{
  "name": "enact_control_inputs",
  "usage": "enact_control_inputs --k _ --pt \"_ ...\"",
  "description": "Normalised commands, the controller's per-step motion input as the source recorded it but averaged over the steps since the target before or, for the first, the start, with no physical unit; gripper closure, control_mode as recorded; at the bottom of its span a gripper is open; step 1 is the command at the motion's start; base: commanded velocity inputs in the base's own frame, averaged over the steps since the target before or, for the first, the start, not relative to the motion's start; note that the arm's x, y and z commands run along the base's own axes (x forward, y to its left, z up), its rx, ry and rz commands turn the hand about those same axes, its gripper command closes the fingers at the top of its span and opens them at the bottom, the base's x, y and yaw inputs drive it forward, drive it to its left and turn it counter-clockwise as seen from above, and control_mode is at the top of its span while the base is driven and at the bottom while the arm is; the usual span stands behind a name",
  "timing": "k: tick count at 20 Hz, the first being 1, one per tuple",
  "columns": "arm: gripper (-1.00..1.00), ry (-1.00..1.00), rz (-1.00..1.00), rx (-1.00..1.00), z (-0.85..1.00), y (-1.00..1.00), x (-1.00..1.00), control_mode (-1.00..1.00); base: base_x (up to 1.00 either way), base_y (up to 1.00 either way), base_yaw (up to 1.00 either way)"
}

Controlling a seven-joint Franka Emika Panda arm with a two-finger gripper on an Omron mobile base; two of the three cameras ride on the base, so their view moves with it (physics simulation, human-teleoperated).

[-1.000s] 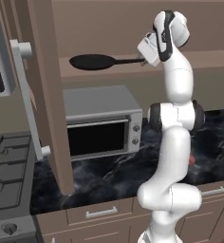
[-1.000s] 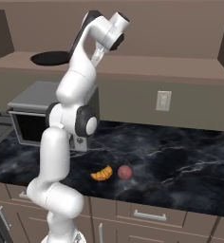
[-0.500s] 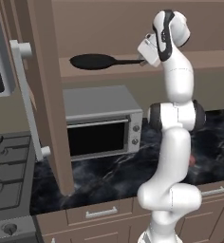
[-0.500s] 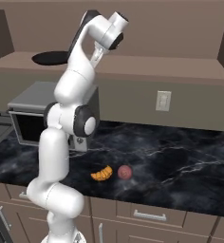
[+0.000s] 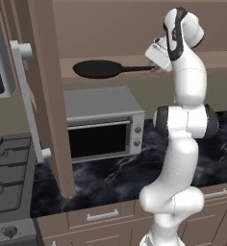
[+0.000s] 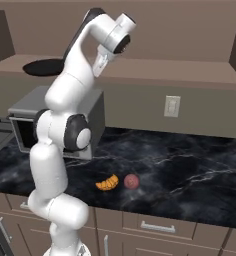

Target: Pick the pan from the cabinet and place it on the stove. Then turn on the stove burner for the pan.

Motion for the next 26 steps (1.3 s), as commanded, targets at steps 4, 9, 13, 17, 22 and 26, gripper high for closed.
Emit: enact_control_inputs --k 4,9,13,17,22,26 --pt "1.00 -0.09 0.00 0.01 -0.35 0.00 -0.98 -1.00 0.00 0.00 0.00" --pt "1.00 -0.08 0.00 0.03 -0.09 0.00 -1.00 -1.00 0.00 0.00 0.00" --pt "1.00 -0.07 0.00 0.02 0.00 0.00 -0.90 -1.00 0.00 0.00 0.00" --pt "1.00 -0.06 0.00 0.02 0.04 0.00 -0.77 -1.00 0.00 0.00 0.00" --pt "1.00 -0.02 0.00 0.03 0.03 0.00 -0.76 -1.00 0.00 0.00 0.00" --pt "1.00 0.00 0.00 0.04 0.04 0.00 -0.74 -1.00 0.00 0.00 0.00"
